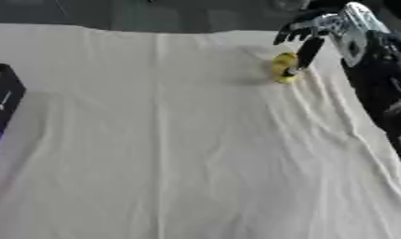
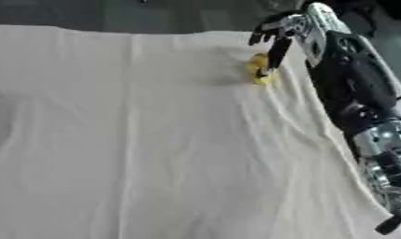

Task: Pick up the objects with one hand, pass them to the other hand, and then place them into the box on the other side of the table.

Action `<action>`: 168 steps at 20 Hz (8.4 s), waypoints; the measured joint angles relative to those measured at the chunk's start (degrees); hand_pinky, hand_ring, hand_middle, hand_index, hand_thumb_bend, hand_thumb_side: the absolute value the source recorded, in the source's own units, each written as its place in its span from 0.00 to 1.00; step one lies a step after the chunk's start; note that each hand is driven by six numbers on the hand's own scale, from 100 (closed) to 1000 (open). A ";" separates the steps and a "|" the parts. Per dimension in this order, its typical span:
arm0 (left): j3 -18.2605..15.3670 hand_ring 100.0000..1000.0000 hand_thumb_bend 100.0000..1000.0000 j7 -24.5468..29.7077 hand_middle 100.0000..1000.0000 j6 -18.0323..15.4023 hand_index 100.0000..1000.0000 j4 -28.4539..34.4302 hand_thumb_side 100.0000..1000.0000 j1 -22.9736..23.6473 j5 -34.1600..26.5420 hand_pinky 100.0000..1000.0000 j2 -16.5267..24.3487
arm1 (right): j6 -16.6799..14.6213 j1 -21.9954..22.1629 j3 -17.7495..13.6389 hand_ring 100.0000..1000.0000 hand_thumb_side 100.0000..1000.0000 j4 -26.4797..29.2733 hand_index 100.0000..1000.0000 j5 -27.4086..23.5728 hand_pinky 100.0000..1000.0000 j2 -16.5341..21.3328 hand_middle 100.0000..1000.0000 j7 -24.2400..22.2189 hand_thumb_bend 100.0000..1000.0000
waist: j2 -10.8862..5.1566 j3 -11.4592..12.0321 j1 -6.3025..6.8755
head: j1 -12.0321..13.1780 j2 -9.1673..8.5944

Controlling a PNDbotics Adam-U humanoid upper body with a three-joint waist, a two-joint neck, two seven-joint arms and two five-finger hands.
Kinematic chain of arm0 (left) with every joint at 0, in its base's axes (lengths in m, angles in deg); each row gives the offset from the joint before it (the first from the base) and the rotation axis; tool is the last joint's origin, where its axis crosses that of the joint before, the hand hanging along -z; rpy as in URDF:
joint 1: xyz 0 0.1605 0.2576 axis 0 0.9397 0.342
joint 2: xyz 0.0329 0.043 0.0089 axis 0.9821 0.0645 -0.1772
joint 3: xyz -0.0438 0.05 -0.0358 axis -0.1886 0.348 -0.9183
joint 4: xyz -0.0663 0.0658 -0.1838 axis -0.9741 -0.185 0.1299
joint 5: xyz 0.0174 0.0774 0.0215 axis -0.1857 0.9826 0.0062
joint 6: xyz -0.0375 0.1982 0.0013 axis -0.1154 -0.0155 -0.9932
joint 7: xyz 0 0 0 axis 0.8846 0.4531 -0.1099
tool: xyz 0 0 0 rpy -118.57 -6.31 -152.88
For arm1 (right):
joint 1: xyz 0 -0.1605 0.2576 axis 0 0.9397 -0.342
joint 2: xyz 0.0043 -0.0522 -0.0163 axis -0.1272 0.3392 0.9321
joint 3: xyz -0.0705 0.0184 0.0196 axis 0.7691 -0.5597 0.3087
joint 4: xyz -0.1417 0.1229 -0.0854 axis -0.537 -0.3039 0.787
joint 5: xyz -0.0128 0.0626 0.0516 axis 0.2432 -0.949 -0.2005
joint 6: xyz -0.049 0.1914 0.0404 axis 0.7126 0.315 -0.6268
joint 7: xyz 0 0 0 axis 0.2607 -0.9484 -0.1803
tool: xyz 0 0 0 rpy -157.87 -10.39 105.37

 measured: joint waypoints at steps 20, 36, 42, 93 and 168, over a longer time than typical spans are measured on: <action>-0.40 0.70 0.74 -0.82 0.61 0.24 0.68 -0.28 0.33 0.46 0.01 0.76 0.20 | 1.09 -0.04 -1.03 0.95 0.01 -0.04 0.87 6.65 0.93 1.21 0.90 2.51 0.44 | 1.08 0.24 -0.12 | -0.51 -0.90; -0.75 0.70 0.73 -1.46 0.61 0.36 0.68 0.03 0.33 0.54 -0.07 0.76 0.20 | 1.22 -0.37 -1.38 0.95 0.00 -1.46 0.87 12.51 0.93 1.20 0.90 6.71 0.41 | 2.48 1.16 -0.12 | -1.56 -3.07; -1.01 0.70 0.73 -1.60 0.61 0.42 0.68 0.04 0.34 0.54 -0.19 0.76 0.19 | 1.11 -0.56 -1.36 0.94 0.00 -1.95 0.84 13.11 0.93 1.13 0.86 5.53 0.32 | 2.67 1.19 -0.12 | -1.98 -3.11; -0.63 0.69 0.72 -1.98 0.60 -0.23 0.66 -0.67 0.34 2.35 -1.83 0.75 0.09 | 24.89 28.60 3.30 0.57 0.00 41.65 0.43 -48.36 0.75 -3.37 0.34 35.18 0.00 | -4.76 -6.61 2.19 | 6.06 3.00; 30.04 0.65 0.84 21.03 0.62 -2.27 0.73 1.48 0.41 -21.35 14.46 0.70 -16.92 | 11.92 22.75 30.78 0.58 0.00 37.04 0.51 -33.62 0.77 -33.66 0.42 53.26 0.00 | -7.08 -3.77 3.62 | 9.86 5.02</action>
